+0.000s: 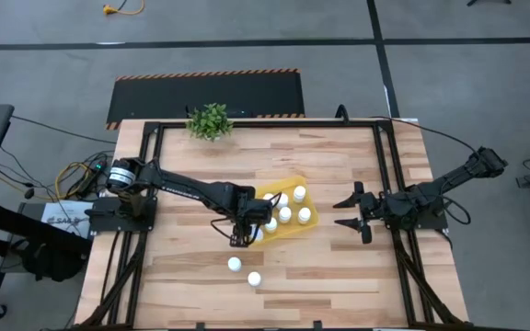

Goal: Pick and place pill bottles into a basket
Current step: Put the white pill bottle into the yellow bin

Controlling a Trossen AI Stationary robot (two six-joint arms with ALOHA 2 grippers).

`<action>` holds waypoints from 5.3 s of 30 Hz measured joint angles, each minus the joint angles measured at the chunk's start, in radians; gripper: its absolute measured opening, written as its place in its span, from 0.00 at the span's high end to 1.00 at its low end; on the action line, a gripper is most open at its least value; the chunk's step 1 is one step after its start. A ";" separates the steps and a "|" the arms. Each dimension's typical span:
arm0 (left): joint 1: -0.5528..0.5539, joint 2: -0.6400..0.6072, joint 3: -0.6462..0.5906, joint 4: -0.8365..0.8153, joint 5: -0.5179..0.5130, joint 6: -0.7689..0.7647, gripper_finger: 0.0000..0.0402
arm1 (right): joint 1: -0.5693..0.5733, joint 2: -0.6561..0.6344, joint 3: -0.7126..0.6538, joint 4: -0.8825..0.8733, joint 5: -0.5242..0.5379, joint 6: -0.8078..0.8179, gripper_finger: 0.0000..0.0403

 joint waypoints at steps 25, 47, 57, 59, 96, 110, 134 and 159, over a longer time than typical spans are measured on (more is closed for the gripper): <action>0.000 -0.001 0.000 0.008 -0.003 0.016 0.49 | 0.000 0.000 0.000 0.000 0.000 0.000 0.43; -0.002 -0.035 0.069 -0.065 0.000 0.032 0.45 | 0.000 0.000 0.000 0.000 0.000 0.000 0.43; -0.016 -0.204 0.143 -0.303 0.022 0.031 0.45 | 0.000 0.000 0.000 0.000 0.000 0.000 0.43; -0.030 -0.247 0.133 -0.356 0.017 0.029 0.45 | 0.000 0.000 0.000 0.000 0.000 0.000 0.43; -0.325 -0.158 -0.056 -0.010 0.004 -0.306 0.45 | 0.000 0.000 0.000 0.000 0.000 0.000 0.43; -0.357 -0.115 -0.023 -0.034 0.003 -0.332 0.40 | 0.000 0.000 0.000 0.000 0.000 0.000 0.43; -0.362 0.051 -0.004 0.034 -0.015 -0.251 0.30 | 0.000 0.020 0.003 -0.005 -0.002 0.000 0.43; -0.353 0.050 -0.034 0.055 -0.062 -0.272 0.35 | 0.000 0.027 0.004 -0.007 -0.002 0.000 0.43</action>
